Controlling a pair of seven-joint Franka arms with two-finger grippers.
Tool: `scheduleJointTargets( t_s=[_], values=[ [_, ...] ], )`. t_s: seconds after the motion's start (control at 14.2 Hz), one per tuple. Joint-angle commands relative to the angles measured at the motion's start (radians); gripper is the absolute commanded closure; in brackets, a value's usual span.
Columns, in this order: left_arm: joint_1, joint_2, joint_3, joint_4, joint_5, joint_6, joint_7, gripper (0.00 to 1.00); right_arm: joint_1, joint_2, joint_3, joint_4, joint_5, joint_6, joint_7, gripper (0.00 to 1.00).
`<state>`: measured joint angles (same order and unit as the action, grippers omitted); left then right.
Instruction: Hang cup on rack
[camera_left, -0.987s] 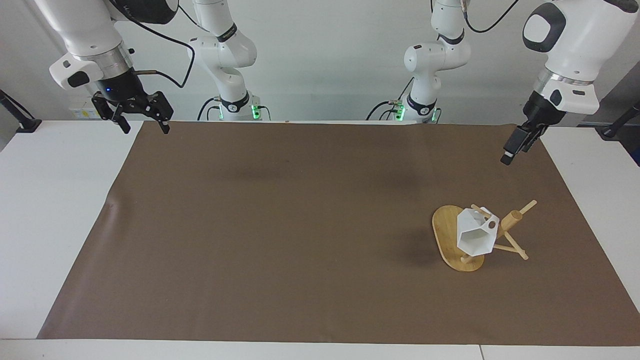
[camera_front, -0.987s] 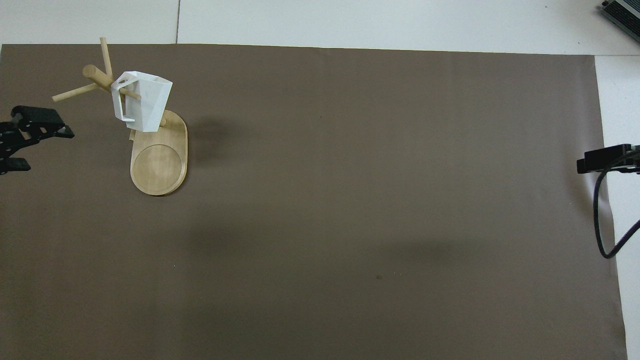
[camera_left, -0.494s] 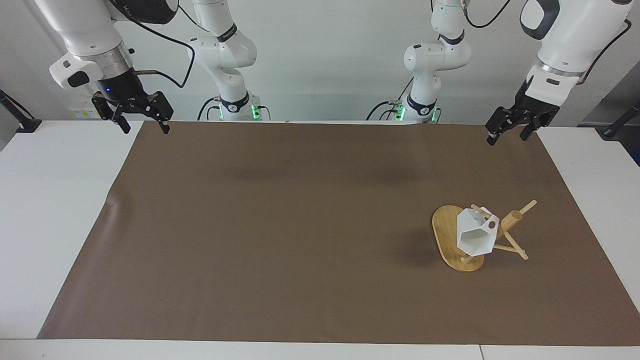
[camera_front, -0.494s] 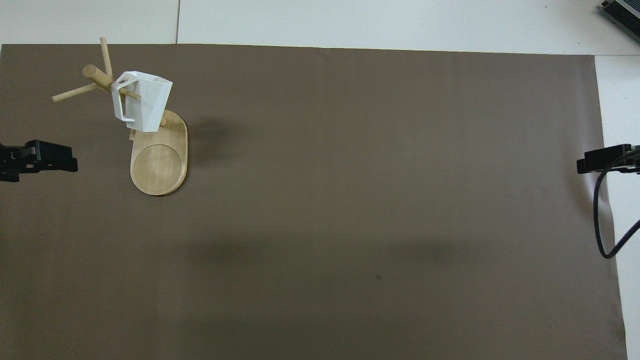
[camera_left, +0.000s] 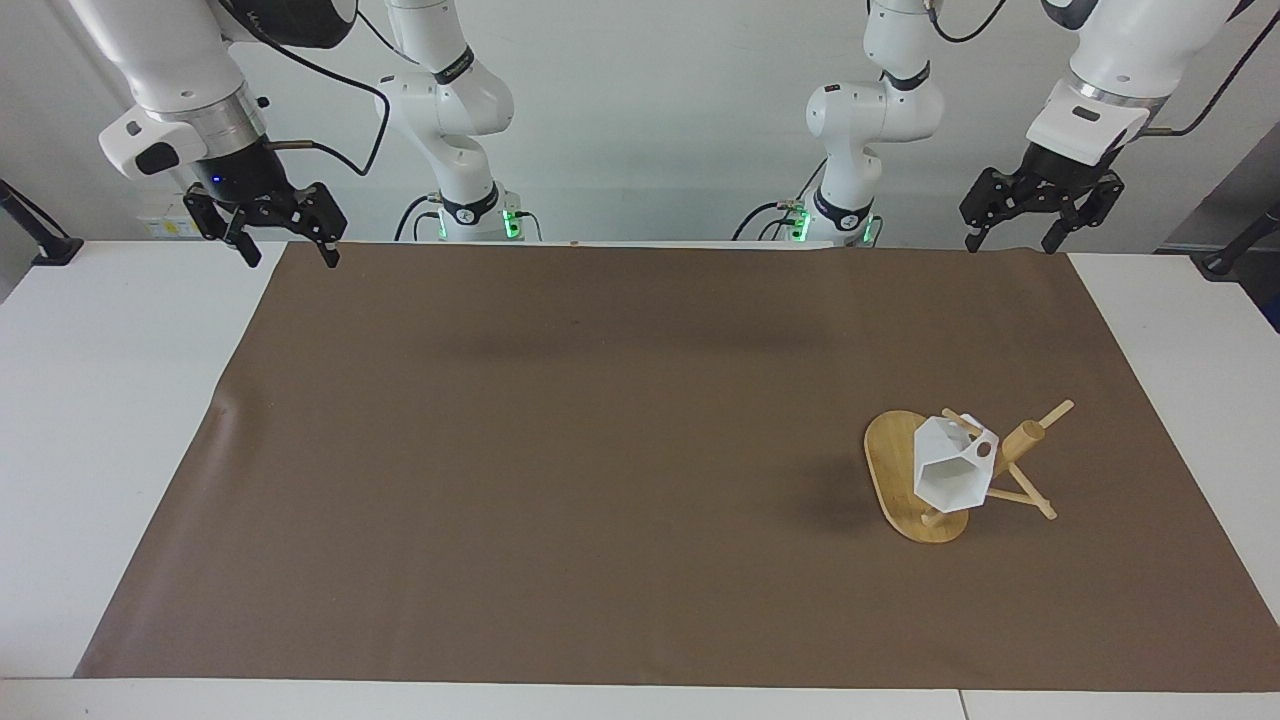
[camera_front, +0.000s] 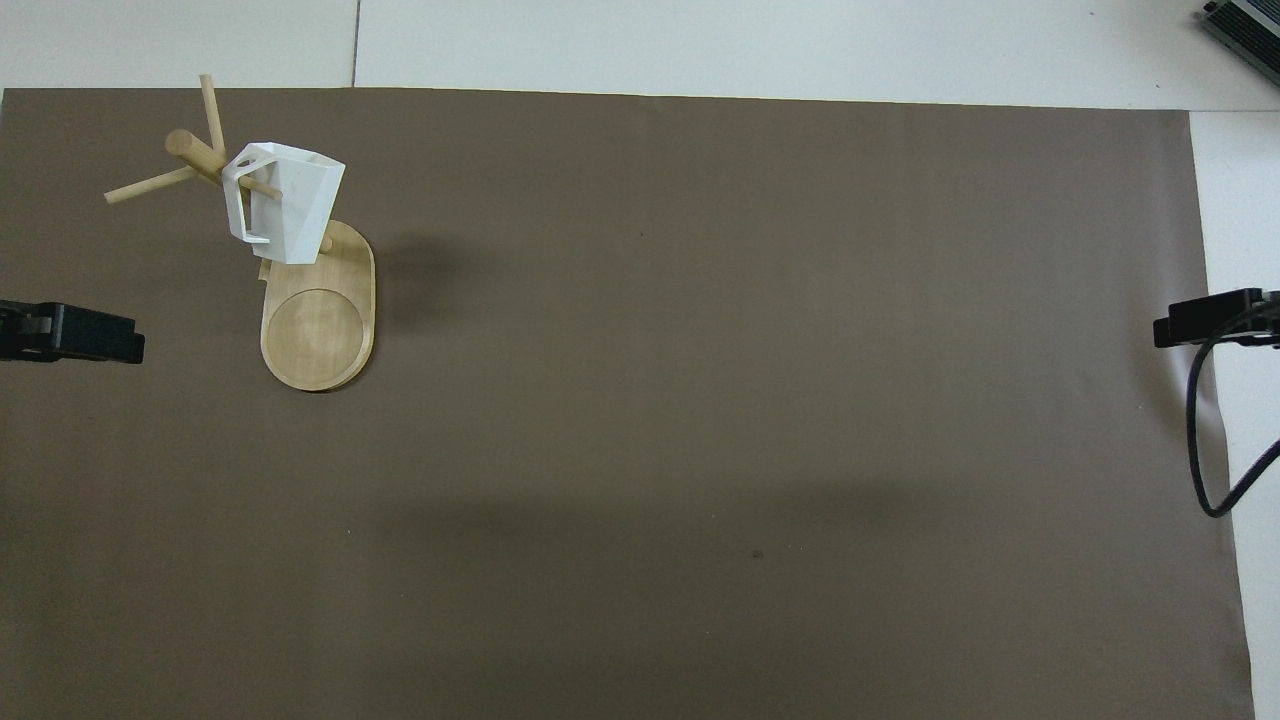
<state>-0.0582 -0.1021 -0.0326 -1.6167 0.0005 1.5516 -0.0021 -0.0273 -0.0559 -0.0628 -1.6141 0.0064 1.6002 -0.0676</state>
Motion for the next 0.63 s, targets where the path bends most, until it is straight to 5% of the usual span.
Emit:
scheduleJointTargets(
  t_s=[0.0,0.56],
  values=[
    [-0.023,0.035,0.022,0.015,0.03,0.004,0.019,0.0,-0.002,-0.024,0.005,-0.024,0.0,-0.008,0.012,0.0],
    [-0.031,0.002,0.019,-0.045,0.036,0.055,0.019,0.0,-0.002,-0.022,0.005,-0.024,0.0,-0.008,0.012,0.0]
  ],
)
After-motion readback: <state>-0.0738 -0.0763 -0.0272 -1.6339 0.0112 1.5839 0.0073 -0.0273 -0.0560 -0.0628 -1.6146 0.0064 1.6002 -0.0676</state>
